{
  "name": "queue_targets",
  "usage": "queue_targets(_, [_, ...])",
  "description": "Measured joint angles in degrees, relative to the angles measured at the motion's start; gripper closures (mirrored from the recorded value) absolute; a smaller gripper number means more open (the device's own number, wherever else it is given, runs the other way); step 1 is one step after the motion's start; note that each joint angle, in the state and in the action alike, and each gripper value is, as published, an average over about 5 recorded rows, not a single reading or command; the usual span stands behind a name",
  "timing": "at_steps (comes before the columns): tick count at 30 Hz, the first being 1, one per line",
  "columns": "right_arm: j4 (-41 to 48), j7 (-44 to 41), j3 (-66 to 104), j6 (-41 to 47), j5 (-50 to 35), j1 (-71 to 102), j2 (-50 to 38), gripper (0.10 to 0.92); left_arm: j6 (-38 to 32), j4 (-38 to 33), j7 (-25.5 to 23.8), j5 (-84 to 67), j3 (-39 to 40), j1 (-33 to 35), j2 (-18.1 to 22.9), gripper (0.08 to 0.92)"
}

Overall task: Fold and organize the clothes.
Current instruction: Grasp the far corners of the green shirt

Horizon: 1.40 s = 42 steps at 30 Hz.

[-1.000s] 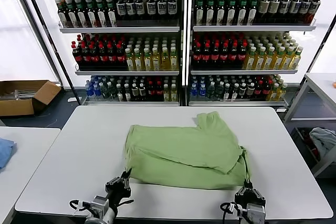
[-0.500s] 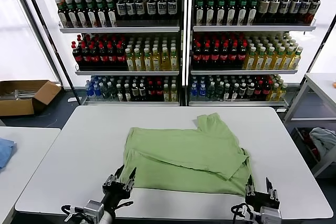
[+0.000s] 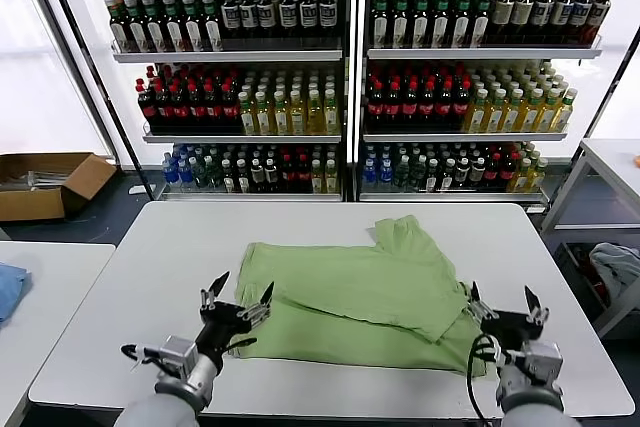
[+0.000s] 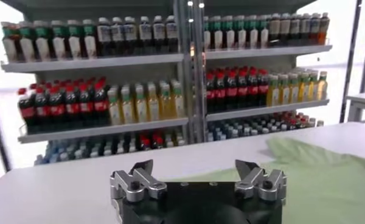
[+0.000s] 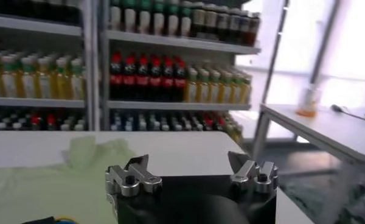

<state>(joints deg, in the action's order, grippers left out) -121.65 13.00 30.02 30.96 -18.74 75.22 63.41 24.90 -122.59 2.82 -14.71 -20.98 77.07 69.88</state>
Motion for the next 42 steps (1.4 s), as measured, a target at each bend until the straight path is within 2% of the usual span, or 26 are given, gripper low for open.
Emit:
queue_targets(9, [15.11, -4.32, -9.20, 1.16, -2.78, -17.59, -4.50, 0.203, 2.19, 12.72, -0.92, -3.28, 2.92, -14.40, 0.01, 0.177])
queue_targets(19, [30.89, -4.17, -14.35, 1.62, -4.46, -31.45, -0.20, 0.203, 5.22, 25.17, -0.95, -5.57, 6.06, -25.20, -0.55, 0.177])
queue_targets(30, [43.04, -4.47, -16.60, 0.67, -3.30, -39.34, 5.89, 0.203, 7.09, 34.67, -1.13, -6.66, 9.58, -32.18, -0.23, 0.177])
queue_targets(42, [53.71, -4.27, -17.23, -1.05, -2.08, -44.10, 10.70, 0.203, 7.73, 39.95, -0.60, -6.82, 10.93, -34.78, 0.76, 0.177])
